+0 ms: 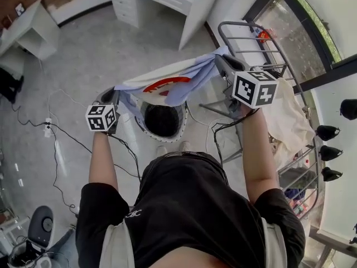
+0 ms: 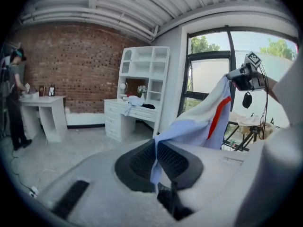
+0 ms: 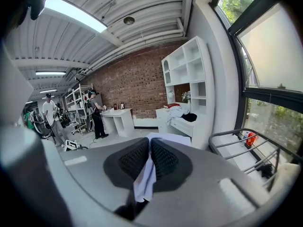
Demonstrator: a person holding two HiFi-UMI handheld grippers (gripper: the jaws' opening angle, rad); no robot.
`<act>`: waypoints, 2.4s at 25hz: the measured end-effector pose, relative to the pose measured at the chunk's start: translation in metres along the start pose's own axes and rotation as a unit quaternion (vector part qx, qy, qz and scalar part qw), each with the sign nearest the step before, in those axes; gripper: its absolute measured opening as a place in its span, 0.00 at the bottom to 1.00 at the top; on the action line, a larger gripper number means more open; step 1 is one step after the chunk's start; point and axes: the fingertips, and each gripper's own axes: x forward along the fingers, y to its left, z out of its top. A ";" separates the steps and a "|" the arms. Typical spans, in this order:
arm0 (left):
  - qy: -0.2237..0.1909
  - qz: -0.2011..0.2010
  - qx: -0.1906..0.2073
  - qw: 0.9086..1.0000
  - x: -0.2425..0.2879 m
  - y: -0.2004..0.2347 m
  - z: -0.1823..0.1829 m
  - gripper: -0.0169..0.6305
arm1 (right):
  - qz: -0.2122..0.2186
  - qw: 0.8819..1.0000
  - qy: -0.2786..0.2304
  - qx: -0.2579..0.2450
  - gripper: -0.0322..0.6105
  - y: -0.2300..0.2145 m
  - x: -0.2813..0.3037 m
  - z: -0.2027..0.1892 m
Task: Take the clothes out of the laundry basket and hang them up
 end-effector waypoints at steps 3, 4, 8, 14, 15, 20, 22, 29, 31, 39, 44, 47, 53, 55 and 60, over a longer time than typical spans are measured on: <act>-0.029 0.026 0.037 0.999 -0.016 0.010 0.054 0.05 | -0.001 1.000 -0.003 0.003 0.10 -0.014 0.000 0.001; -0.040 0.034 0.050 0.997 -0.022 0.013 0.072 0.05 | -0.001 1.000 -0.003 0.002 0.10 -0.015 0.000 0.001; -0.102 0.059 0.084 0.989 -0.055 0.020 0.147 0.05 | -0.002 1.000 -0.011 -0.011 0.10 -0.015 0.002 0.002; -0.159 0.062 0.127 0.977 -0.089 0.001 0.219 0.05 | -0.014 0.998 -0.029 -0.048 0.10 -0.016 -0.012 0.012; -0.165 0.060 0.134 0.975 -0.092 -0.004 0.227 0.05 | -0.016 0.998 -0.032 -0.055 0.10 -0.017 -0.016 0.016; -0.188 0.032 0.152 0.970 -0.093 -0.024 0.254 0.05 | -0.031 0.996 -0.057 -0.058 0.10 -0.022 -0.043 0.030; -0.190 0.012 0.158 0.969 -0.087 -0.034 0.258 0.05 | -0.043 0.996 -0.064 -0.054 0.10 -0.026 -0.059 0.031; -0.189 -0.093 0.175 0.962 -0.057 -0.081 0.267 0.05 | -0.081 0.993 -0.085 -0.033 0.10 -0.025 -0.115 0.024; -0.189 -0.127 0.185 0.956 -0.042 -0.104 0.268 0.05 | -0.096 0.991 -0.087 -0.014 0.10 -0.030 -0.135 0.013; -0.182 -0.249 0.198 0.930 0.021 -0.200 0.271 0.05 | -0.198 0.975 -0.095 0.045 0.10 -0.064 -0.223 -0.029; -0.146 -0.370 0.192 0.897 0.044 -0.303 0.254 0.05 | -0.278 0.950 -0.109 0.089 0.10 -0.081 -0.312 -0.068; -0.134 -0.421 0.203 0.874 0.046 -0.363 0.244 0.05 | -0.323 0.932 -0.125 0.110 0.10 -0.086 -0.367 -0.088; -0.117 -0.501 0.222 0.828 0.040 -0.474 0.216 0.05 | -0.408 0.894 -0.135 0.130 0.10 -0.085 -0.473 -0.128; -0.111 -0.532 0.229 0.807 0.035 -0.518 0.207 0.05 | -0.439 0.876 -0.141 0.138 0.10 -0.082 -0.512 -0.142; -0.097 -0.590 0.244 0.764 0.016 -0.614 0.187 0.05 | -0.492 0.840 -0.166 0.157 0.10 -0.071 -0.596 -0.170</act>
